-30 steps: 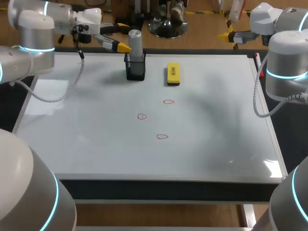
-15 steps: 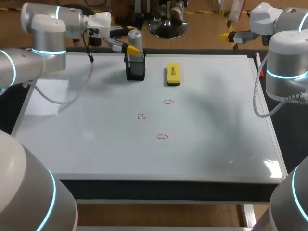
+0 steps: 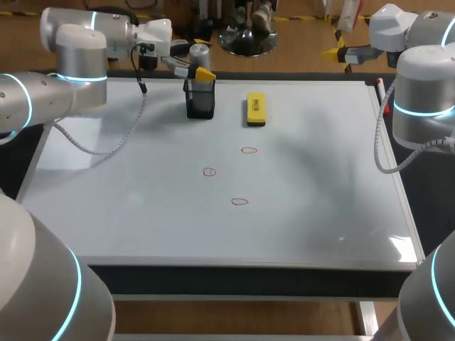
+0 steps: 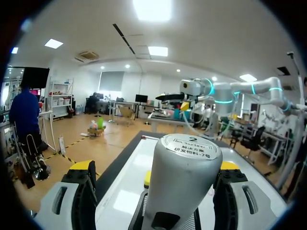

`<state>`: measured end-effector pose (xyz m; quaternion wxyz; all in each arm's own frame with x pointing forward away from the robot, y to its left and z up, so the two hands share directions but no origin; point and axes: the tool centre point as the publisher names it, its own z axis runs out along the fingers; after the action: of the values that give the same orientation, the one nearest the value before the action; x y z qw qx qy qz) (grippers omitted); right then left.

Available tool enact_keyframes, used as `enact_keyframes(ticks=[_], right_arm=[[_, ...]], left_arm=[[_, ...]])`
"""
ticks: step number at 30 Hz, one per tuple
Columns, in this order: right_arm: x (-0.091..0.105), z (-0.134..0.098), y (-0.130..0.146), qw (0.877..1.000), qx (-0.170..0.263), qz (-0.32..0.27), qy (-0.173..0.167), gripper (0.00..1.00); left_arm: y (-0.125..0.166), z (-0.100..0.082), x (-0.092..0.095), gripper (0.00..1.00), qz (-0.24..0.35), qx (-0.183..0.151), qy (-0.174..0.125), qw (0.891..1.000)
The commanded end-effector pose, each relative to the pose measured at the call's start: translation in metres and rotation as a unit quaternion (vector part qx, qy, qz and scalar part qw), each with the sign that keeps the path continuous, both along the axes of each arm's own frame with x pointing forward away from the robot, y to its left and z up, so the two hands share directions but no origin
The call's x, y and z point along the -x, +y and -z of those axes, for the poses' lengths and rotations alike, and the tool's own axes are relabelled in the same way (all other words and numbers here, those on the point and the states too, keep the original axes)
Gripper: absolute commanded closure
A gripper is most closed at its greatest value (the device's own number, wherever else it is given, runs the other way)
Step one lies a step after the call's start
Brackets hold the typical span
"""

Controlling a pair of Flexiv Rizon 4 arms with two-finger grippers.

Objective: Pick up the inspection probe, press it on each red-marked spot on the whiteboard one by one, put down the probe, pick up the eraser, and wipe off all the red marks.

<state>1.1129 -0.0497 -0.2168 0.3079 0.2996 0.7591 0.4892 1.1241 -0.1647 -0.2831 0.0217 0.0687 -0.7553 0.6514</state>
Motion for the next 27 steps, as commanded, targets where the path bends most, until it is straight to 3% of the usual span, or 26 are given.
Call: enact_keyframes(ticks=[1, 14, 15, 16, 17, 18, 19, 27], right_arm=[[0.0, 0.0, 0.0, 1.0, 0.0, -0.001, 0.0, 0.0], [0.0, 0.0, 0.0, 1.0, 0.0, -0.001, 0.0, 0.0], [0.0, 0.0, 0.0, 1.0, 0.0, -0.001, 0.0, 0.0], [0.0, 0.0, 0.0, 1.0, 0.0, -0.001, 0.0, 0.0], [0.0, 0.0, 0.0, 1.0, 0.0, -0.001, 0.0, 0.0], [0.0, 0.0, 0.0, 1.0, 0.0, -0.001, 0.0, 0.0], [0.0, 0.0, 0.0, 1.0, 0.0, -0.001, 0.0, 0.0], [0.0, 0.0, 0.0, 1.0, 0.0, -0.001, 0.0, 0.0]], left_arm=[[0.0, 0.001, 0.0, 0.0, -0.001, 0.002, -0.001, 1.0], [0.005, 0.001, 0.002, 0.0, -0.006, 0.007, 0.0, 1.0], [0.005, 0.001, 0.002, 0.08, -0.006, 0.007, 0.0, 1.0], [0.006, 0.001, 0.002, 0.22, -0.005, 0.008, -0.001, 1.0], [0.006, 0.002, 0.002, 0.57, 0.0, 0.009, -0.002, 1.0], [0.006, 0.002, 0.003, 0.83, 0.001, 0.008, -0.002, 1.0], [0.006, 0.002, 0.003, 1.0, 0.007, 0.009, -0.003, 1.0], [0.008, -0.002, 0.011, 1.0, 0.017, 0.011, -0.009, 1.0]])
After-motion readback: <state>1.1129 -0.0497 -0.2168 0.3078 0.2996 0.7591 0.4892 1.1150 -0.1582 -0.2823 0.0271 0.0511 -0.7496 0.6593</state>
